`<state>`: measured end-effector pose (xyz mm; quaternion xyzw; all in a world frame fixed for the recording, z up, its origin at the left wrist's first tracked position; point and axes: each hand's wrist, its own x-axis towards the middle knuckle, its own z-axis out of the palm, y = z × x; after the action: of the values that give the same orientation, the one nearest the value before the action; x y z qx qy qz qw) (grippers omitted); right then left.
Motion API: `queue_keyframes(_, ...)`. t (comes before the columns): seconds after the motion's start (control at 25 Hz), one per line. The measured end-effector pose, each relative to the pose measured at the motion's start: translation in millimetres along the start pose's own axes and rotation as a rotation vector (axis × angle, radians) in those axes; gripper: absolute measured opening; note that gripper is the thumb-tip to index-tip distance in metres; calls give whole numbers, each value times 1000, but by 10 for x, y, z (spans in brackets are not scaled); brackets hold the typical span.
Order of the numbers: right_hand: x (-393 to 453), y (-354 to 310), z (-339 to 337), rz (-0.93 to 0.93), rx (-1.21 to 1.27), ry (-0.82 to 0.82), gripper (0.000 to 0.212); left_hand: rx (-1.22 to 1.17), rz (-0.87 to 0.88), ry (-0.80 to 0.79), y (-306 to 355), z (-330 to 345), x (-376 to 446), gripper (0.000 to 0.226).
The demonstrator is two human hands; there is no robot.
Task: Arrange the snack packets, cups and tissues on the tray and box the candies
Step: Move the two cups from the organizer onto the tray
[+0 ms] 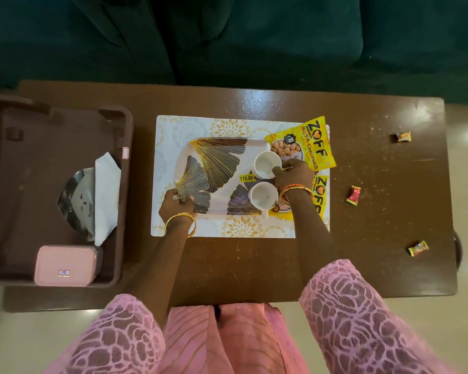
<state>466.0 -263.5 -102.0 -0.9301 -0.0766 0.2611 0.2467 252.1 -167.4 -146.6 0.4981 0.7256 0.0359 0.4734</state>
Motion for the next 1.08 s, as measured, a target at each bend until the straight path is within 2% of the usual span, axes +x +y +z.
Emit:
queue_keyframes(0.12, -141, 15, -67, -47, 88, 138, 23, 141, 68, 6, 3, -83, -76, 49)
queue_keyframes(0.2, -321, 16, -99, -172, 198, 270, 14, 164, 127, 24, -5, -144, -191, 50)
queue_keyframes(0.32, -687, 12, -97, -351, 278, 420, 15, 317, 377, 80, -25, -265, -482, 42)
queue_keyframes(0.4, -932, 0, -67, -423, 300, 434, 18, 426, 558, 109, -72, -371, -700, 37)
queue_keyframes(0.48, -1172, -33, -14, -519, 295, 404, 16, 485, 645, 119, -151, -516, -922, 34)
queue_keyframes(0.6, -1453, -68, 108, -625, 223, 285, 17, 545, 650, 124, -328, -736, -1187, 31)
queue_keyframes(0.76, -1726, -183, 320, -725, 120, 94, 15, 510, 540, 154, -620, -1083, -1354, 30)
queue_keyframes(0.96, -2089, -484, 709, -752, 57, -106, 14, 355, 370, 209, -895, -1609, -1281, 36)
queue_keyframes(1.08, -2323, -689, 1028, -735, -14, -241, 13, 231, 316, 176, -989, -1977, -1079, 39)
